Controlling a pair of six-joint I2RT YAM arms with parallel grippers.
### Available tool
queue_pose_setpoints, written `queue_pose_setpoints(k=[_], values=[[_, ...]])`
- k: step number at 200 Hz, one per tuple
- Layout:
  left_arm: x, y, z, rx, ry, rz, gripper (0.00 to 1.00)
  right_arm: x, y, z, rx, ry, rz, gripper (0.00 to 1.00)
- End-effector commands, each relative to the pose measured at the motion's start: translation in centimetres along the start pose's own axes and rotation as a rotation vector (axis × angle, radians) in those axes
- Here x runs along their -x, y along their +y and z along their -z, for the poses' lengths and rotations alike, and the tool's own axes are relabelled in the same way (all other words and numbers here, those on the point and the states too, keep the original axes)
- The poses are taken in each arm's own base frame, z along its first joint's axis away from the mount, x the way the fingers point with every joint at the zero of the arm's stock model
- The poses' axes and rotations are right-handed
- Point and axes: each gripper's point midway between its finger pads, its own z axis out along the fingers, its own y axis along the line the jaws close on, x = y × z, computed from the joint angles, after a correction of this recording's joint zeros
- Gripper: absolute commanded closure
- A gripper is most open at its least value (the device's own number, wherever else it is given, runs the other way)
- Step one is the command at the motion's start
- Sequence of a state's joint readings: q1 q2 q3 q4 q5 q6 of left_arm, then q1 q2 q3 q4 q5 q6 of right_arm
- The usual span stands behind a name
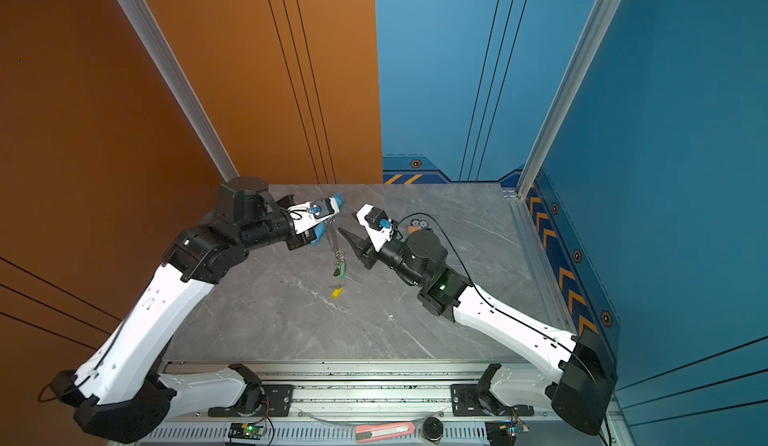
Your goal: Remove the keys from the keyring
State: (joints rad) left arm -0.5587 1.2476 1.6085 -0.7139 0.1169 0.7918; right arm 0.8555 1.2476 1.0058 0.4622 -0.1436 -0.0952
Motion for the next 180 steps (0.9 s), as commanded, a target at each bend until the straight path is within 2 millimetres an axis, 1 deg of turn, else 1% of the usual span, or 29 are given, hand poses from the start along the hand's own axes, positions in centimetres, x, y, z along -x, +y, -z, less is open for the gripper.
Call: queue_pose_setpoints(k=[1,21,34,60,77,107,123,152,180], values=[[0.0,1.8,0.6,0.092,0.053,0.104,1.0,-0.7,0.9,0.0,0.023,0.02,-0.032,0.52],[-0.7,1.5,0.2,0.093,0.118,0.198,1.0,-1.2,1.2,0.1,0.016,0.028,-0.038,0.52],[-1.2,1.3,0.0,0.093,0.156,0.257,1.0,-1.9,1.1,0.1,0.008,0.047,-0.043,0.52],[-2.1,-0.2,-0.4,0.054,0.228,0.354,1.0,-3.3,1.1,0.1,-0.007,0.085,-0.046,0.54],[-2.3,-1.2,-0.6,0.036,0.265,0.397,1.0,-3.8,0.7,0.0,-0.029,0.094,-0.042,0.55],[-2.9,-2.4,-0.4,0.004,0.315,0.507,1.0,-4.5,0.7,-0.7,-0.03,0.109,-0.028,0.59],[-3.3,-2.8,-0.3,-0.006,0.359,0.567,1.0,-5.3,0.9,-1.1,-0.018,0.126,-0.032,0.61],[-4.0,-3.5,0.0,-0.032,0.44,0.634,1.0,-6.6,1.5,-1.4,0.009,0.152,-0.04,0.62],[-4.6,-4.0,-0.1,-0.043,0.487,0.657,1.0,-6.7,2.0,-2.0,0.038,0.148,-0.054,0.63]])
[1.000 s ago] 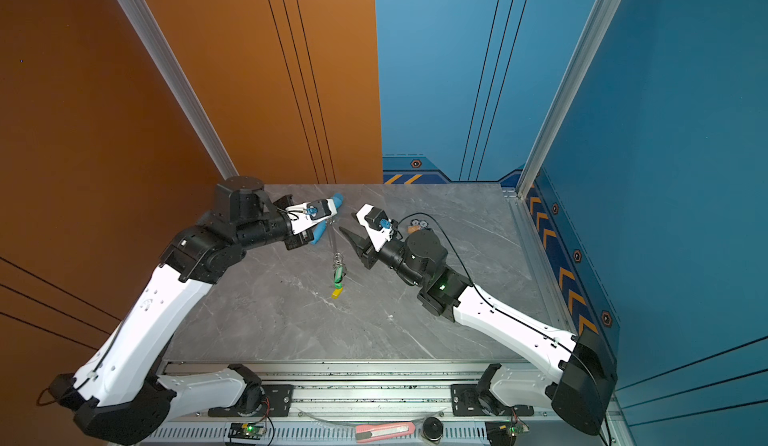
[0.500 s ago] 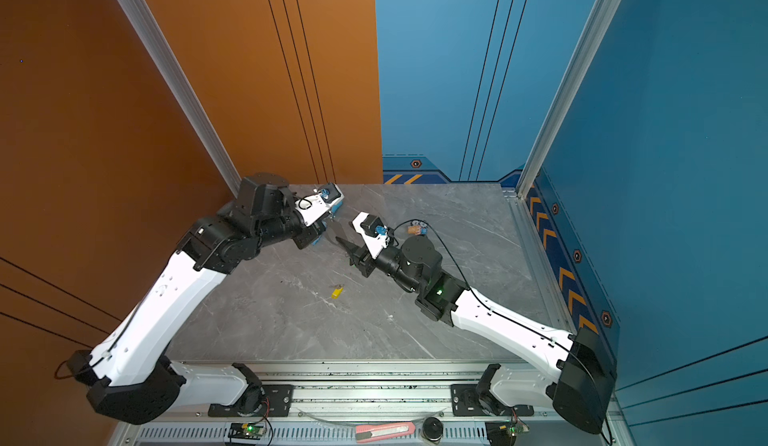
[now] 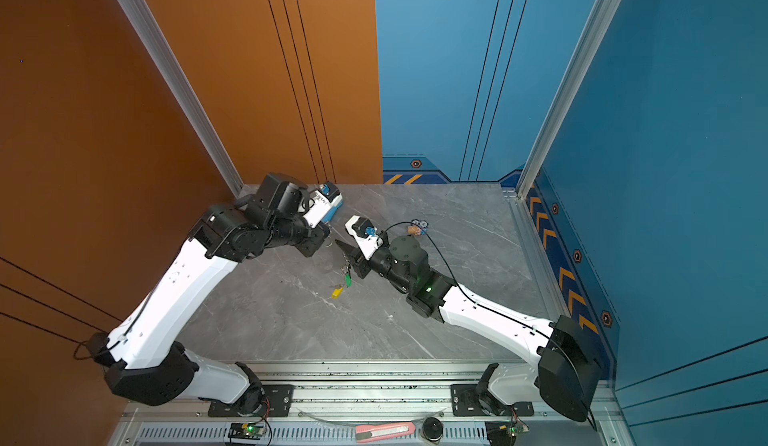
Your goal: Remove the keys from the keyring
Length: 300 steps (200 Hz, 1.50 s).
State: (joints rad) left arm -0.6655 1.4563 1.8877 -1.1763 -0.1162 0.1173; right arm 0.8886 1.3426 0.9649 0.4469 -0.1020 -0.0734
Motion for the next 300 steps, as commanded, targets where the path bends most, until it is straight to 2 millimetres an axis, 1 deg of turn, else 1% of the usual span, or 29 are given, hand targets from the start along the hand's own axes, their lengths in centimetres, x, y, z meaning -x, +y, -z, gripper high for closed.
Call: queue_pose_setpoints(k=[1,31,58,82,102,133,155,168,214,235,255,281,300], values=[[-1.2,0.0,0.4,0.007,0.063,0.058,1.0,-0.1,0.7,-0.5,0.036,-0.002,-0.015,0.63],[-1.2,-0.1,0.5,-0.003,0.062,0.07,1.0,0.2,1.5,-1.1,0.074,-0.015,-0.02,0.67],[-1.4,0.0,0.3,-0.01,0.076,0.087,1.0,-0.2,2.0,-1.8,0.097,-0.007,-0.021,0.68],[-1.4,-0.1,0.3,-0.019,0.08,0.092,1.0,-0.4,2.2,-2.4,0.106,-0.008,-0.022,0.69],[-1.4,-0.1,0.3,-0.024,0.081,0.101,1.0,0.1,2.3,-2.9,0.118,-0.025,-0.026,0.69],[-1.3,0.0,0.4,-0.025,0.076,0.103,1.0,0.3,2.1,-3.6,0.11,-0.035,-0.042,0.72],[-1.3,0.1,0.5,-0.027,0.075,0.107,1.0,0.6,1.9,-3.7,0.111,-0.044,-0.053,0.74],[-1.3,0.0,0.4,-0.03,0.075,0.106,1.0,0.5,1.8,-3.8,0.111,-0.041,-0.054,0.76],[-1.3,0.2,0.5,-0.028,0.076,0.106,1.0,0.4,1.2,-3.8,0.097,-0.037,-0.055,0.94],[-1.3,0.5,0.7,-0.023,0.074,0.112,1.0,0.5,1.2,-3.6,0.1,-0.037,-0.047,0.98],[-1.3,0.9,0.9,-0.01,0.071,0.118,1.0,0.4,1.2,-3.5,0.1,-0.03,-0.027,1.0],[-1.3,2.0,1.3,0.018,0.069,0.134,1.0,0.3,1.3,-3.1,0.102,-0.026,0.0,1.0],[-1.4,2.7,1.5,0.03,0.067,0.149,1.0,0.6,1.4,-2.7,0.111,-0.035,0.025,1.0]])
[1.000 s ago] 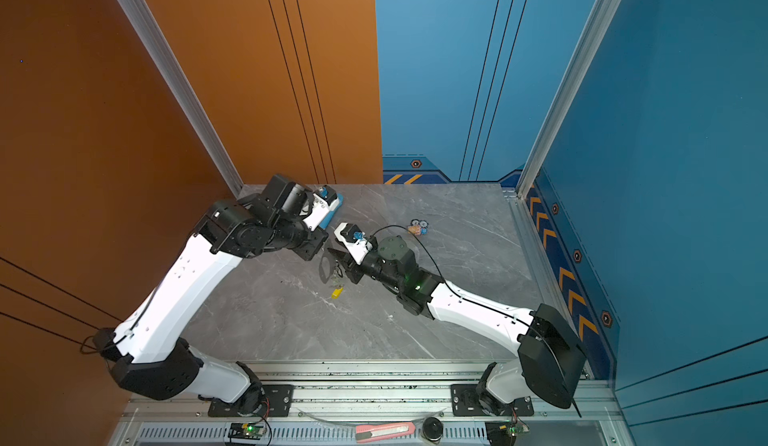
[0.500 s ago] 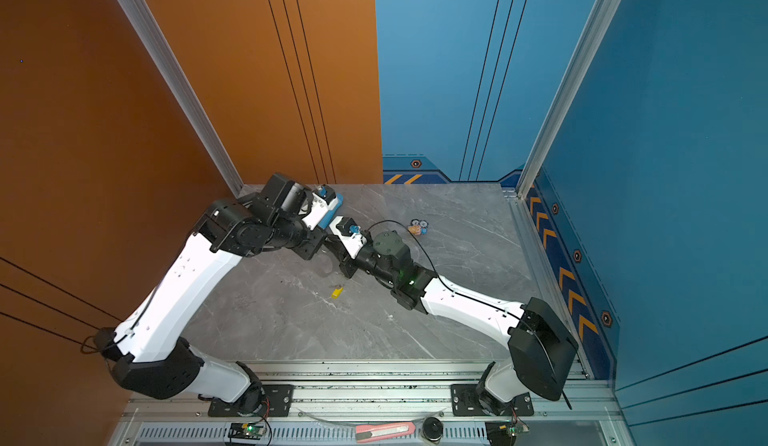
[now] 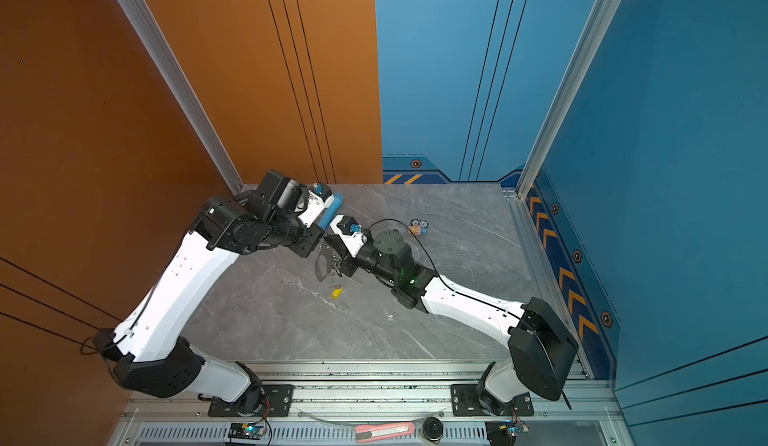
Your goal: Remove the keys from the keyring
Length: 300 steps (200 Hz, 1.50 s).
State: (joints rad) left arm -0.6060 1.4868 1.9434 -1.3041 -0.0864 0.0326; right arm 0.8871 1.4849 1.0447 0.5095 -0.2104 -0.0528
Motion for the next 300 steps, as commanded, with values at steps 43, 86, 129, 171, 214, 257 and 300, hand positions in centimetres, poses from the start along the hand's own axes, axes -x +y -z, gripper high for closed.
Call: queue_pose_setpoints(k=[43,86,129,171,214,257,300], values=[[0.4,3.1,1.1,0.047,-0.03,0.074,1.0,2.3,0.3,1.7,0.012,-0.064,0.077,1.0],[-0.1,4.3,0.2,0.059,-0.001,0.108,1.0,4.3,0.8,2.8,0.024,-0.136,0.064,1.0],[-0.5,4.1,-0.8,0.02,0.025,0.129,1.0,6.0,1.6,3.5,0.056,-0.2,0.066,1.0],[0.4,3.4,-0.1,-0.023,-0.009,0.143,1.0,4.5,1.4,3.0,0.049,-0.168,0.097,0.92],[1.4,2.7,1.6,-0.067,-0.067,0.155,1.0,1.6,0.8,2.0,0.04,-0.115,0.082,0.81],[1.0,2.6,1.6,-0.07,-0.062,0.149,1.0,1.7,0.7,0.9,0.047,-0.082,0.061,0.72],[0.9,2.3,1.2,-0.079,-0.049,0.148,1.0,1.8,0.2,-0.8,0.009,-0.051,0.015,0.69]])
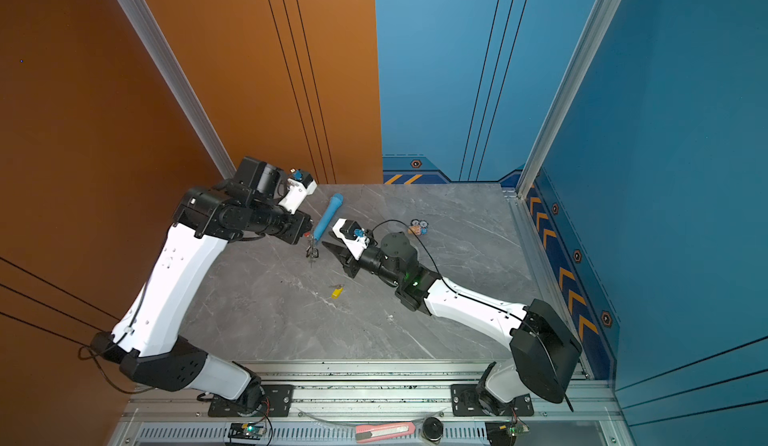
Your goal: Remove the keys from the keyring
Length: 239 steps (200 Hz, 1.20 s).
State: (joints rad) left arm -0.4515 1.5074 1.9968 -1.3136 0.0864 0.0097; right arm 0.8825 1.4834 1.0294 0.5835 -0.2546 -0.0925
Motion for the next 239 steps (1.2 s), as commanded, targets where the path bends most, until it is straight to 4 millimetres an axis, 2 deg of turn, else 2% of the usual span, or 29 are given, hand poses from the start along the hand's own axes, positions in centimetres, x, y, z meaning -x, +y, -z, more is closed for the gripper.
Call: queue_pose_setpoints(k=[1,29,61,109,168,206,239], values=[[0.2,-0.1,0.7,-0.002,-0.024,0.0,1.0,0.6,-0.4,-1.0,-0.027,0.01,-0.036,0.69],[0.0,-0.2,0.5,-0.002,-0.017,-0.001,1.0,0.9,-0.7,-1.5,-0.025,0.005,-0.047,0.69],[0.0,-0.4,0.5,-0.007,-0.015,-0.004,1.0,-0.1,-1.0,-2.3,-0.037,0.031,-0.058,0.69],[0.0,-0.7,0.6,-0.016,-0.017,-0.006,1.0,-0.1,-1.8,-3.4,-0.061,0.05,-0.056,0.7],[-0.3,-0.8,0.3,-0.019,-0.007,-0.008,1.0,0.6,-2.3,-3.5,-0.072,0.017,-0.09,0.73],[-0.1,-0.9,0.4,-0.022,-0.011,-0.012,1.0,0.5,-2.2,-3.7,-0.059,0.017,-0.096,0.77],[0.0,-1.0,0.5,-0.026,-0.016,-0.013,1.0,0.0,-2.1,-3.9,-0.048,0.038,-0.086,0.85]])
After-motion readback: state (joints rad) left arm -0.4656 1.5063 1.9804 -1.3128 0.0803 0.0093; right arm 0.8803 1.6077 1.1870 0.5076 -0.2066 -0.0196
